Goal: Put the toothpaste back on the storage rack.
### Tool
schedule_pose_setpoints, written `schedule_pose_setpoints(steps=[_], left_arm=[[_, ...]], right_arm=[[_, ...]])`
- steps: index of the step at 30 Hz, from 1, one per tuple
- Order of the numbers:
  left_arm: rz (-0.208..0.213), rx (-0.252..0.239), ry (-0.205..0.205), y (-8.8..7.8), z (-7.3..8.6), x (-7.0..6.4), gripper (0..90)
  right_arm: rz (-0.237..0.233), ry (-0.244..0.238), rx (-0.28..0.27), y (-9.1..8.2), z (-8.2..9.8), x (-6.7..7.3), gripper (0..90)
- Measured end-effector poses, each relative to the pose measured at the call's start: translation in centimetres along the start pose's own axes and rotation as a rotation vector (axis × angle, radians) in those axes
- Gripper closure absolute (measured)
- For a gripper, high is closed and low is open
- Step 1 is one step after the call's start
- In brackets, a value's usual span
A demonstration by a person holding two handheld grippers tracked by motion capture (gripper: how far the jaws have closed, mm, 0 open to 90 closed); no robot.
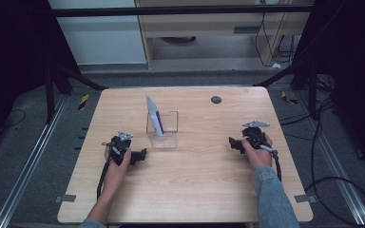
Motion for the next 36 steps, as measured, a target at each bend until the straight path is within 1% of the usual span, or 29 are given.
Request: schedule_pose_setpoints(steps=[3, 4, 5, 8, 10, 13, 14, 15, 17, 19, 20, 24, 25, 27, 28, 29, 30, 33, 34, 36], left_arm=[[0.0, 0.0, 0.0, 0.0, 0.0, 0.0, 0.0], [0.0, 0.0, 0.0, 0.0, 0.0, 0.0, 0.0], [0.0, 0.0, 0.0, 0.0, 0.0, 0.0, 0.0], [0.0, 0.0, 0.0, 0.0, 0.0, 0.0, 0.0], [0.0, 0.0, 0.0, 0.0, 0.0, 0.0, 0.0], [0.0, 0.0, 0.0, 0.0, 0.0, 0.0, 0.0], [0.0, 0.0, -0.001, 0.0, 0.0, 0.0, 0.0], [0.0, 0.0, -0.001, 0.0, 0.0, 0.0, 0.0], [0.0, 0.0, 0.0, 0.0, 0.0, 0.0, 0.0], [0.0, 0.0, 0.0, 0.0, 0.0, 0.0, 0.0], [0.0, 0.0, 0.001, 0.0, 0.0, 0.0, 0.0], [0.001, 0.0, 0.002, 0.0, 0.0, 0.0, 0.0], [0.001, 0.0, 0.002, 0.0, 0.0, 0.0, 0.0], [0.001, 0.0, 0.001, 0.0, 0.0, 0.0, 0.0], [0.001, 0.0, 0.001, 0.0, 0.0, 0.0, 0.0], [0.002, 0.0, 0.003, 0.0, 0.0, 0.0, 0.0], [0.004, 0.001, 0.004, 0.0, 0.0, 0.0, 0.0], [0.006, 0.0, 0.005, 0.0, 0.0, 0.0, 0.0], [0.006, 0.0, 0.006, 0.0, 0.0, 0.0, 0.0], [0.006, 0.0, 0.005, 0.0, 0.0, 0.0, 0.0]], right_arm=[[0.002, 0.011, -0.003, 0.4, 0.1, 0.0, 10.8], [0.012, 0.037, -0.011, 0.6, 0.1, -0.1, 10.9], [0.012, 0.037, -0.011, 0.6, 0.1, -0.1, 10.9], [0.035, 0.076, -0.024, 1.0, 0.1, -0.4, 11.8], [0.039, 0.083, -0.026, 1.3, 0.1, -0.4, 11.7], [0.035, 0.08, -0.023, 1.5, 0.2, -0.4, 11.5], [0.045, 0.073, -0.02, 1.7, 0.2, -0.4, 10.7], [0.045, 0.073, -0.02, 1.7, 0.2, -0.4, 10.7], [0.045, 0.083, -0.011, 1.9, 0.3, -0.4, 8.0], [0.061, 0.112, -0.011, 1.9, 0.3, -0.7, 6.8], [0.079, 0.11, -0.018, 1.9, 0.3, -0.9, 6.7], [0.054, 0.095, 0.01, 2.0, 0.3, -0.7, 7.3], [0.054, 0.095, 0.01, 2.0, 0.3, -0.7, 7.3], [0.06, 0.074, 0.021, 2.1, 0.4, -0.6, 6.6], [0.06, 0.074, 0.021, 2.1, 0.4, -0.6, 6.6], [0.066, 0.042, 0.034, 2.2, 0.4, -0.5, 6.6], [0.038, 0.006, 0.034, 2.2, 0.4, -0.2, 6.5], [0.029, -0.004, 0.032, 2.1, 0.5, -0.1, 6.3], [0.016, -0.015, 0.033, 2.0, 0.6, -0.2, 5.9], [0.02, -0.011, 0.037, 2.0, 0.6, -0.1, 5.6]])
Point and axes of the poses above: each handheld gripper's, and its own axes: y roughly forward along the jaws, z roughly out of its underside, x roughly to its left, the point moved 4 cm from there along y, roughly forward along the jaws, and after that the axes turned 2 degrees about -y, right-handed, at the moved point
